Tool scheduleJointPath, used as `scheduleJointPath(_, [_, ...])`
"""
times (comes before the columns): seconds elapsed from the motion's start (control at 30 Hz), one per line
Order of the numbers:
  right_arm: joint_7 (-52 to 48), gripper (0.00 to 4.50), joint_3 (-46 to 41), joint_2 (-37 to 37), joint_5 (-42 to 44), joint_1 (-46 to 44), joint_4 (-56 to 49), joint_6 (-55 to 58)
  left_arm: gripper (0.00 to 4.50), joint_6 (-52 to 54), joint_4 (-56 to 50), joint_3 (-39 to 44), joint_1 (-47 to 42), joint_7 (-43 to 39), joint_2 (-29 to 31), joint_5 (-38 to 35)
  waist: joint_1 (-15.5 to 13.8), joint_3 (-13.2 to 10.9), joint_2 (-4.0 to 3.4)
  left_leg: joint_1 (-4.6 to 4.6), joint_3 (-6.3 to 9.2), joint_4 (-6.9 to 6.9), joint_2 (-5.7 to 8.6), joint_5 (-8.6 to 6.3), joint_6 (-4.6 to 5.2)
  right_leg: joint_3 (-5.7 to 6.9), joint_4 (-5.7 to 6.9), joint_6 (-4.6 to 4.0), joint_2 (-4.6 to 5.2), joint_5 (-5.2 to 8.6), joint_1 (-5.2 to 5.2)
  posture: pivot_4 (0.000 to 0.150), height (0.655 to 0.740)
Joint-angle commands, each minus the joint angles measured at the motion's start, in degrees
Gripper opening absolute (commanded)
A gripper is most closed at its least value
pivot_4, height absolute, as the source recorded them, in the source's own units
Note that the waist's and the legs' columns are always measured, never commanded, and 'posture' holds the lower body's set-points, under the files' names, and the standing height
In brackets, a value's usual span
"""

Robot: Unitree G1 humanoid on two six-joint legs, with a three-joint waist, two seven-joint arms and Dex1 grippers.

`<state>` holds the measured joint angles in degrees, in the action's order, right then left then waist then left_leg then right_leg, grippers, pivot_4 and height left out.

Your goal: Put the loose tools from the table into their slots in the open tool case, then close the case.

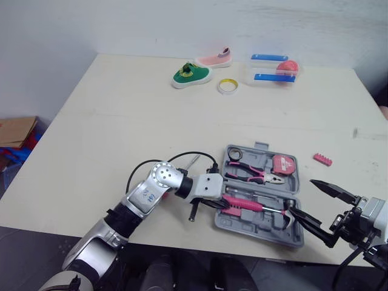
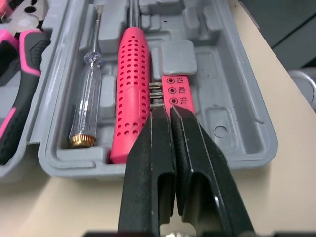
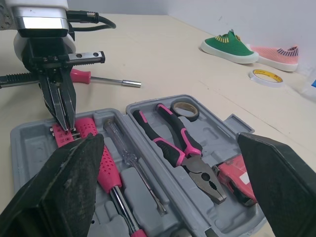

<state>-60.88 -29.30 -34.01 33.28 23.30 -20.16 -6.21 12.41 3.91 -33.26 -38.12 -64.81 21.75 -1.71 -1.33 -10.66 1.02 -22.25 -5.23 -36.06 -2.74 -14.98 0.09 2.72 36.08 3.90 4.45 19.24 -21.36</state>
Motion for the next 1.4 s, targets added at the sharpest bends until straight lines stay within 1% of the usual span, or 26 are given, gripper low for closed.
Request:
scheduleJointPath(0.03, [0.4, 4.5, -0.6, 0.1, 0.6, -0.1, -0.3, -1.0, 0.04, 6.4, 4.1, -7.8, -0.6, -2.6, 1.8, 8.2, 0.0, 0.1, 0.02, 0.03, 0.0, 0.0, 0.0, 0.0, 0.0, 0.0, 0.0, 0.0, 0.0, 0.0, 0.03, 0.15, 0.74])
scheduleJointPath(0.1, [0.8, 4.5, -0.5, 0.2, 0.5, -0.3, -0.3, -0.8, 0.04, 6.3, 6.0, -8.4, -1.3, -0.5, 0.3, 9.7, 0.0, 0.4, -0.05, 0.08, 0.01, 0.01, 0.0, -0.01, 0.01, 0.02, -0.04, -0.01, -0.01, 0.01, 0.1, 0.15, 0.74])
scheduleJointPath(0.17, [1.3, 4.5, -0.7, 0.3, 0.5, -0.3, -0.4, -0.7, 0.04, 5.5, 6.6, -7.6, -1.6, 0.7, -1.0, 9.2, 0.0, 0.7, -0.23, 0.18, 0.02, 0.01, 0.0, -0.06, 0.07, 0.02, -0.12, -0.02, 0.0, 0.01, 0.25, 0.15, 0.74])
scheduleJointPath(0.23, [1.9, 4.5, -2.1, 0.0, 0.9, 0.4, -0.2, 0.0, 0.04, 3.0, 6.5, -3.6, -1.9, 0.3, -2.0, 5.5, -0.1, 0.7, -0.32, 0.29, 0.01, 0.0, 0.01, -0.09, 0.13, 0.0, -0.17, -0.02, 0.04, 0.01, 0.4, 0.15, 0.74])
scheduleJointPath(0.3, [1.5, 4.5, -4.3, -0.6, 1.2, 1.8, 0.9, 0.0, 0.04, -3.9, 7.7, 2.0, -1.4, -3.6, -2.1, -0.7, -0.1, 0.7, -0.31, 0.38, 0.03, -0.01, 0.02, -0.11, 0.16, 0.01, -0.23, -0.23, 0.09, 0.13, 0.52, 0.15, 0.74])
scheduleJointPath(0.33, [1.5, 4.5, -5.5, -0.8, 1.2, 2.3, 1.5, -0.2, 0.04, -10.1, 9.3, 6.0, -1.3, -4.5, -3.1, -4.3, 0.0, 0.7, -0.3, 0.37, 0.03, -0.01, 0.02, -0.1, 0.17, 0.0, -0.24, -0.39, 0.09, 0.21, 0.51, 0.15, 0.74])
scheduleJointPath(0.4, [1.2, 4.5, -9.9, -1.5, 1.8, 4.2, 3.3, -0.4, 0.04, -11.0, 10.1, 14.9, -2.3, -7.2, -2.1, -12.4, 0.0, 0.6, -0.32, 0.19, 0.01, 0.0, 0.0, -0.11, 0.16, 0.0, -0.19, -0.43, 0.1, 0.23, 0.28, 0.15, 0.74])
scheduleJointPath(0.43, [0.8, 4.5, -12.1, -1.7, 2.2, 5.2, 4.5, -0.7, 0.04, -9.9, 10.5, 18.3, -2.9, -8.1, -1.1, -15.3, 0.1, 0.5, -0.32, -0.07, -0.03, -0.02, 0.0, -0.09, 0.15, -0.02, -0.08, -0.19, 0.08, 0.1, -0.05, 0.15, 0.74])
scheduleJointPath(0.47, [0.4, 4.5, -13.4, -1.8, 2.5, 5.8, 5.3, -0.9, 0.04, -8.8, 10.7, 20.3, -3.1, -8.8, -0.3, -17.0, 0.1, 0.4, -0.32, -0.23, -0.01, -0.02, -0.02, -0.04, 0.11, 0.01, -0.03, -0.03, 0.04, 0.02, -0.24, 0.15, 0.74])
scheduleJointPath(0.5, [-0.2, 4.5, -14.5, -2.0, 2.7, 6.4, 6.1, -1.2, 0.04, -5.7, 10.8, 21.2, -3.2, -9.9, 1.3, -18.0, 0.2, 0.5, -0.33, -0.19, -0.01, 0.0, -0.04, -0.05, 0.08, 0.05, -0.02, -0.08, 0.0, 0.04, -0.22, 0.15, 0.74])
scheduleJointPath(0.57, [-1.4, 4.5, -17.0, -2.4, 3.1, 7.7, 8.7, -1.4, 0.04, -6.9, 12.8, 23.2, -2.7, -11.5, 4.7, -17.3, 0.2, 0.5, -0.38, -0.1, -0.01, 0.08, -0.05, -0.06, 0.06, 0.08, -0.02, -0.13, -0.07, 0.07, -0.17, 0.15, 0.74])
scheduleJointPath(0.6, [-1.4, 4.5, -19.0, -2.4, 2.7, 7.9, 11.1, -2.5, 0.27, -8.5, 14.2, 24.9, -2.2, -11.4, 7.0, -16.6, 0.2, 0.5, -0.44, -0.06, -0.02, 0.11, -0.04, -0.06, 0.06, 0.08, -0.02, -0.12, -0.08, 0.08, -0.15, 0.15, 0.74])
scheduleJointPath(0.67, [-0.4, 4.5, -23.2, -2.0, 2.1, 7.7, 16.3, -5.7, 0.89, -10.8, 17.4, 29.8, -0.8, -9.5, 11.3, -16.3, 0.5, 0.5, -0.44, -0.03, -0.07, 0.11, -0.03, -0.07, 0.05, 0.04, -0.03, -0.11, -0.09, 0.08, -0.14, 0.15, 0.74])
scheduleJointPath(0.77, [-0.1, 4.5, -26.7, -1.3, 1.0, 7.9, 23.4, -10.3, 2.2, -13.6, 24.1, 36.6, 0.9, -5.2, 16.7, -16.5, 0.9, 0.4, -0.29, -0.03, -0.07, 0.11, -0.04, -0.07, 0.04, 0.03, -0.02, -0.09, -0.08, 0.07, -0.16, 0.15, 0.74])
scheduleJointPath(0.8, [0.2, 4.5, -27.4, -1.0, 1.1, 8.0, 25.5, -11.0, 2.72, -14.3, 26.1, 38.5, 1.5, -3.9, 18.0, -16.7, 1.1, 0.3, -0.22, -0.03, -0.04, 0.1, -0.06, -0.07, 0.03, 0.06, -0.01, -0.09, -0.07, 0.07, -0.16, 0.15, 0.74])
scheduleJointPath(0.93, [1.6, 4.5, -29.1, 0.3, 1.3, 9.3, 31.5, -12.2, 4.46, -15.6, 31.1, 45.0, 6.3, -0.5, 22.7, -17.0, 1.4, 0.4, -0.24, -0.01, -0.05, 0.11, -0.02, -0.07, 0.03, 0.01, -0.03, -0.06, 0.11, 0.05, -0.11, 0.15, 0.74])
scheduleJointPath(1.07, [4.5, 4.5, -30.9, 0.7, 0.8, 10.3, 36.7, -14.0, 4.46, -16.7, 32.1, 50.4, 13.8, 1.5, 27.0, -17.0, 1.7, 0.4, -0.27, 0.04, -0.07, 0.35, -0.03, -0.11, -0.01, -0.08, -0.09, -0.13, 0.23, 0.08, -0.18, 0.15, 0.74])
scheduleJointPath(1.17, [8.1, 4.5, -31.1, 0.6, -0.7, 10.7, 39.7, -14.4, 4.46, -17.0, 32.3, 53.7, 17.3, 4.2, 28.3, -17.5, 1.8, 0.4, -0.27, 0.09, -0.04, 0.51, -0.08, -0.26, -0.4, -0.05, -0.09, -0.3, 0.23, 0.18, -0.24, 0.15, 0.74])
scheduleJointPath(1.23, [9.8, 4.5, -30.8, 0.4, -1.4, 10.7, 40.6, -14.3, 4.46, -16.9, 31.9, 55.4, 18.5, 5.7, 28.3, -17.9, 1.8, 0.4, -0.29, 0.13, -0.03, 0.56, -0.09, -0.26, -0.46, -0.05, -0.08, -0.33, 0.24, 0.19, -0.24, 0.15, 0.74])
scheduleJointPath(1.4, [10.6, 4.5, -24.7, -0.3, -0.9, 6.4, 33.1, -11.7, 4.46, -13.1, 25.3, 55.8, 19.5, 7.4, 26.1, -19.4, 1.8, 0.5, -0.4, 0.15, -0.04, 0.57, -0.08, -0.25, -0.45, -0.06, -0.08, -0.5, 0.29, 0.26, -0.21, 0.15, 0.74])
